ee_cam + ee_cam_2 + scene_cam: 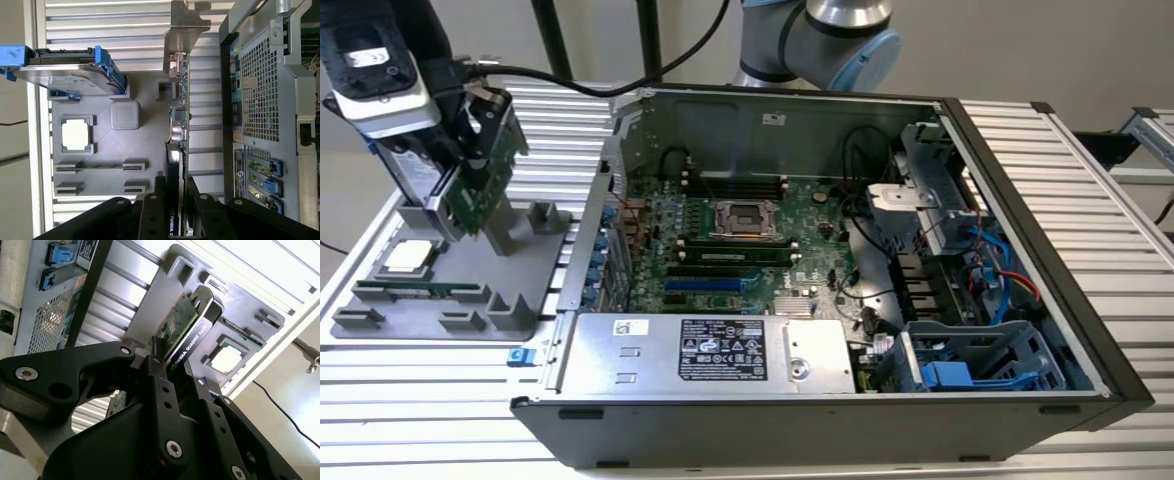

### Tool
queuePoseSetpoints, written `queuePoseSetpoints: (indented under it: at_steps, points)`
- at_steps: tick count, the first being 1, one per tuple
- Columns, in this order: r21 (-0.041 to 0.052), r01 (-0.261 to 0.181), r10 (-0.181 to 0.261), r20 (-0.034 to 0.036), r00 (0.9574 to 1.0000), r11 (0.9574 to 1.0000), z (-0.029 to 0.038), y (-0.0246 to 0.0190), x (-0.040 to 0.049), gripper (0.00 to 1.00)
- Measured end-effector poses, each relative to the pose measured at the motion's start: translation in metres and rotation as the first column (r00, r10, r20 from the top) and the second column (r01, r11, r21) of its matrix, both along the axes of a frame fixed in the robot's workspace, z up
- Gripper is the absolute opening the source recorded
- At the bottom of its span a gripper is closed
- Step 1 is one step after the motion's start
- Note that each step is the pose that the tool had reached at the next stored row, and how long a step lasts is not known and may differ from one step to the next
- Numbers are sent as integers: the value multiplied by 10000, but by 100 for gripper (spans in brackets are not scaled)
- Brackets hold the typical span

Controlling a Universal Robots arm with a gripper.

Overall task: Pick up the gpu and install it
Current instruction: 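Pick up the gpu and move the gpu toward the slot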

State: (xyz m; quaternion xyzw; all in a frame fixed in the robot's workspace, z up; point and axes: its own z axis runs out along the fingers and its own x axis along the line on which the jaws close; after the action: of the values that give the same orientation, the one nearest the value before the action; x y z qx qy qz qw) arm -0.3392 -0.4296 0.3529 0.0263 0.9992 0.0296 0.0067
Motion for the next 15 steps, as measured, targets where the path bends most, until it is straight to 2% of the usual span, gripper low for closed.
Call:
queuePoseSetpoints:
  at_steps: [15]
  points:
    - [-4, 0, 0, 8, 10000, 10000, 42, 0, 0, 0]
